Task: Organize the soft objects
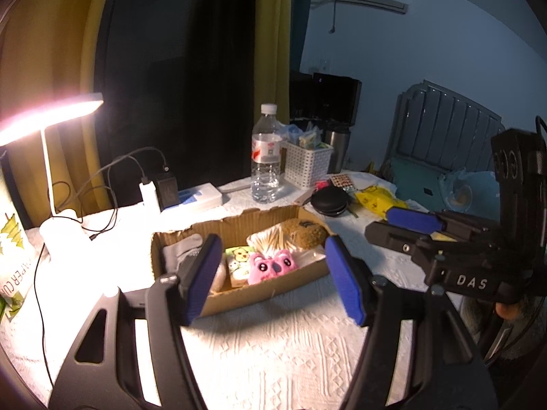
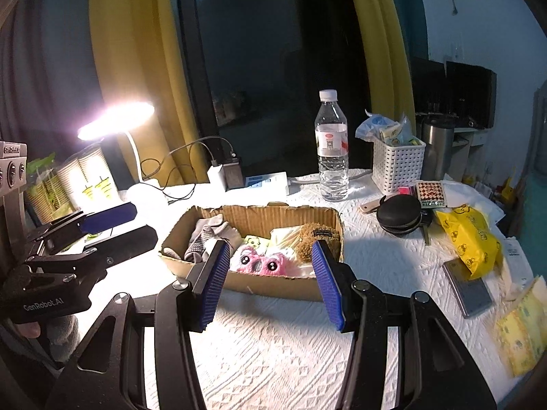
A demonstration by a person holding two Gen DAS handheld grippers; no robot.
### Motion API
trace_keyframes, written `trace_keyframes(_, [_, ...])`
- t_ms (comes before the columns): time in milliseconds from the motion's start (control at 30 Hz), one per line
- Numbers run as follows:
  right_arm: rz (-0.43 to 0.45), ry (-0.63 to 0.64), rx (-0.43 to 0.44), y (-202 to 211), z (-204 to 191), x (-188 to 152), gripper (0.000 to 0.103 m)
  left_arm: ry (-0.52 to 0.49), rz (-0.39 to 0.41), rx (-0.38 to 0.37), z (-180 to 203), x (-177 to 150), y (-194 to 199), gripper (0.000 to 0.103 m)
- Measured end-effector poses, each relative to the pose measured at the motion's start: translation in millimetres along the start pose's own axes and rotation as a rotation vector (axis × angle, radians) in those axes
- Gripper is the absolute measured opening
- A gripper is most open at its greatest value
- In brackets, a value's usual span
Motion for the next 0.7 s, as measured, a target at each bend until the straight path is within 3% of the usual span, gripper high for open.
trace_keyframes(367, [0.066,0.033,-0.022,50,-23,-1,0.053,-0.01,0.071,0.003,12,2,55,0.066])
trace_keyframes(433, [0.081,0.039,-0.025,60,-28,-1,0.053,-0.012,0.09,0.006,14,3,65,0.087])
trace_keyframes(467, [0.087,0.042,-0.026,64,-30,-1,0.053,-0.012,0.102,0.003,15,4,71,0.09])
trace_keyframes(700, [0.151,0.067,-0.049,97,-43,4,0.057,-0.028,0.152,0.018,23,9,106,0.091])
Point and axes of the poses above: each gripper's, at about its wrist camera, not at the fingertips, and y roughly against the way its jaws point, z to its right, x to its top, the point moved 4 cm from there along -y, roughly the way its jaws point, and after that the axes turned 4 degrees about x, right-handed, at the moved point
